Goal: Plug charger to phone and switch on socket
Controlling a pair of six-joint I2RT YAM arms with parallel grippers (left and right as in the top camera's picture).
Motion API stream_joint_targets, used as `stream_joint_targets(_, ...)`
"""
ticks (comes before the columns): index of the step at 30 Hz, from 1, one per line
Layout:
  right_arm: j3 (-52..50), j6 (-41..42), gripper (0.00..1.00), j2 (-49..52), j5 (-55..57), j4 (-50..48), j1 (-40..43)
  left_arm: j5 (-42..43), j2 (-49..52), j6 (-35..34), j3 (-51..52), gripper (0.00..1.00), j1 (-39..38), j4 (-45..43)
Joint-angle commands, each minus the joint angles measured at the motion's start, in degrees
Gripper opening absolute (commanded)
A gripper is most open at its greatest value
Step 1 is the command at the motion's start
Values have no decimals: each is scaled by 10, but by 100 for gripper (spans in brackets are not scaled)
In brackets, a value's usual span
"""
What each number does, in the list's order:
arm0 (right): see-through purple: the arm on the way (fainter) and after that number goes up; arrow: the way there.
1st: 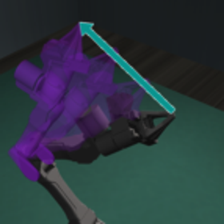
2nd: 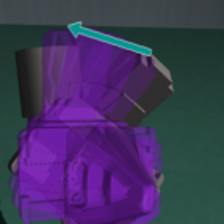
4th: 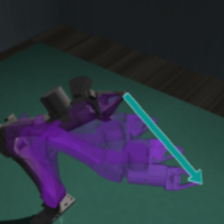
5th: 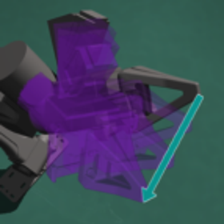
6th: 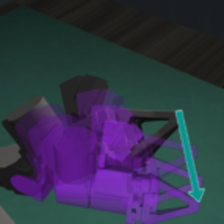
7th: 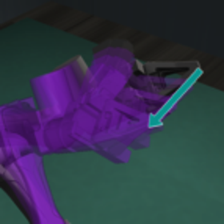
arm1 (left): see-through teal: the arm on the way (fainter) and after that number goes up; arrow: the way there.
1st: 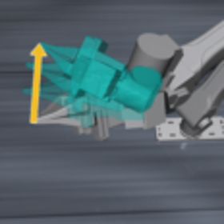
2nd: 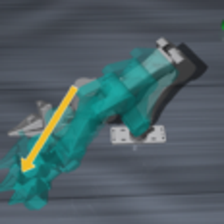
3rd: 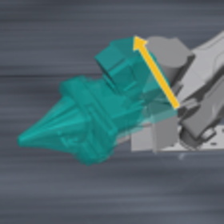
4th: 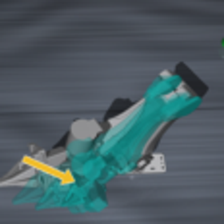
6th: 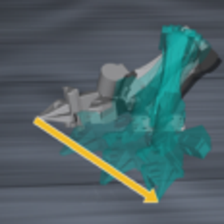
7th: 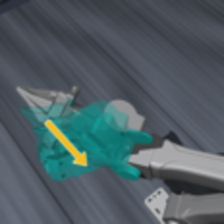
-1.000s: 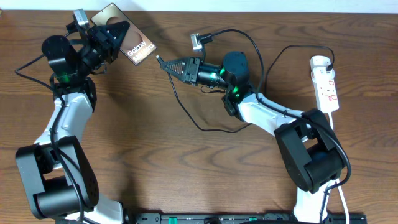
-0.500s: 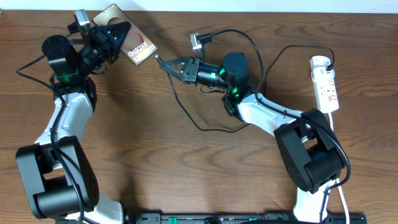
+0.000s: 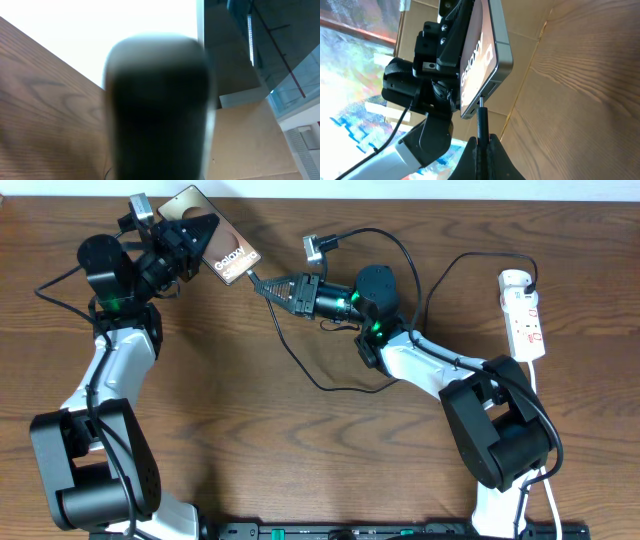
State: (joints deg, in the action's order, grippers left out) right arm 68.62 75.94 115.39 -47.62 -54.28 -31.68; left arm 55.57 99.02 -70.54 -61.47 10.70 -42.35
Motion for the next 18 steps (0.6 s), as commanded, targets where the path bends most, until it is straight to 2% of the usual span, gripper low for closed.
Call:
stream_joint_targets(1,10,3,1,1,10,-4,-4,14,-3,-3,-6,7,-5,-18)
stream_joint_targets(18,10,3,1,1,10,-4,-7,16,-3,-3,-6,7,-5,-32)
